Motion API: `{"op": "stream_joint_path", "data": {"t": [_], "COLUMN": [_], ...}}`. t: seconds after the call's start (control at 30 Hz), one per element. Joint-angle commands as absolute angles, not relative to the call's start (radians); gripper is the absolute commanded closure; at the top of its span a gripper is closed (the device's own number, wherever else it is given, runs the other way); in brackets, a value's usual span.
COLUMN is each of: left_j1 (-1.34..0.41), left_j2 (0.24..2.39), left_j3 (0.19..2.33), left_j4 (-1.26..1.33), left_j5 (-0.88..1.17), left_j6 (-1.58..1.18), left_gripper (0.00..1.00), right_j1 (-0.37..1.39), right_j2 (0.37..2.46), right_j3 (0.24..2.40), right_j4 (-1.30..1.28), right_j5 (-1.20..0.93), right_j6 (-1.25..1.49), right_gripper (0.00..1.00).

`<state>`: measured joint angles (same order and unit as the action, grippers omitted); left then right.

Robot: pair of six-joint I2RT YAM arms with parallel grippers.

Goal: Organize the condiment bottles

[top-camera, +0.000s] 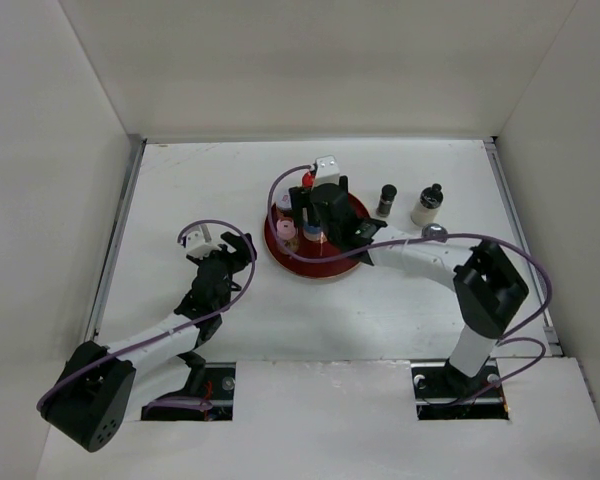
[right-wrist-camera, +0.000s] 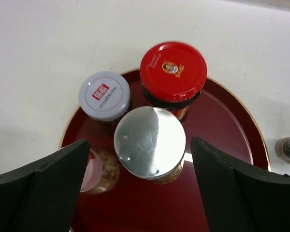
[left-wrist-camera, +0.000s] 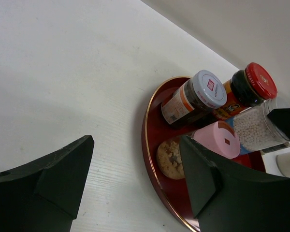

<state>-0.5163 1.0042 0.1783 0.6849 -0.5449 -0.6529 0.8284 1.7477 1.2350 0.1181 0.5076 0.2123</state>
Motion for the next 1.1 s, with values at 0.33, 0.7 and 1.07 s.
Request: {"op": "stream_joint_path", "data": {"t": [0.33,0.7,1.07], "left_j1": [-0.508,-0.501,-0.495], "left_j2": [1.006,1.0,1.02], "left_j3": [0.181,0.178,0.184], "left_j4": [0.738,0.739,0.739], "left_j5": [-0.542,-0.538,-0.525], "left_j6": [-0.667,-0.669,-0.669], "left_gripper": [0.29,0.29,0.29], "right_j1": [0.589,0.389,0.369], "right_j2": [1.456,1.675,1.789], "right_j3": [1.039,1.146,1.195], "right_j4": [0.213,0.098,0.126], "right_j5": [0.583,0.491,0.453], "right_j6": [0.296,0.281,0.285], "right_gripper": [0.62,0.1,0.34]}}
